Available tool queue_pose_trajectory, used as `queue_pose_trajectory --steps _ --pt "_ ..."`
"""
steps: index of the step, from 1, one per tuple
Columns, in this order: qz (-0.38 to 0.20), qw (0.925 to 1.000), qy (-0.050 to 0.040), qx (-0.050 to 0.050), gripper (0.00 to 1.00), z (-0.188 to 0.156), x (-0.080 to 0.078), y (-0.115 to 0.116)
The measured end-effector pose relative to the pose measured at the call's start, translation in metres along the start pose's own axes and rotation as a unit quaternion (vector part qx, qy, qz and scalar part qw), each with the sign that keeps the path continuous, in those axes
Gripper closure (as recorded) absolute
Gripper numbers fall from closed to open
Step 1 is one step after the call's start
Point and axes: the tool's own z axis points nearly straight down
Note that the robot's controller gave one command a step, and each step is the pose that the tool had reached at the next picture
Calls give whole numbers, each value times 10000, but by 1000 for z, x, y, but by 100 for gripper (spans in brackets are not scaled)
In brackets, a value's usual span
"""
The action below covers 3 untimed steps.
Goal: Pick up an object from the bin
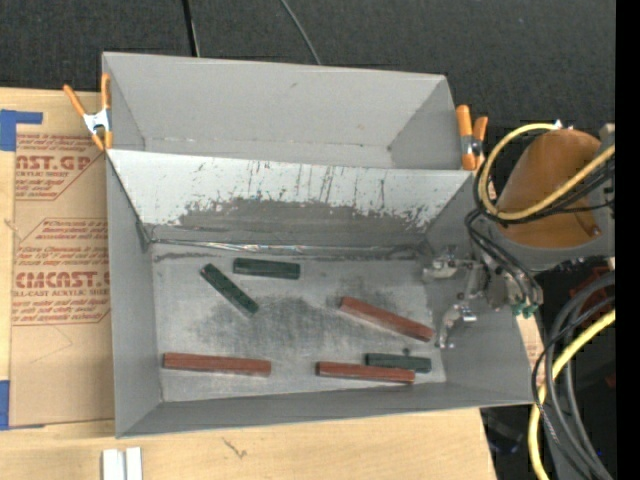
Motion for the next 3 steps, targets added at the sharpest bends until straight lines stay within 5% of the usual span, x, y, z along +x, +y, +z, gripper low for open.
queue_pose_trajectory --steps 1,2,3 --pt "728 9973 -25 -1 100 59 -4 24" --pt "727 9973 -25 0 100 59 -4 24" --pt "962 9954 -10 -1 100 -83 0 26"
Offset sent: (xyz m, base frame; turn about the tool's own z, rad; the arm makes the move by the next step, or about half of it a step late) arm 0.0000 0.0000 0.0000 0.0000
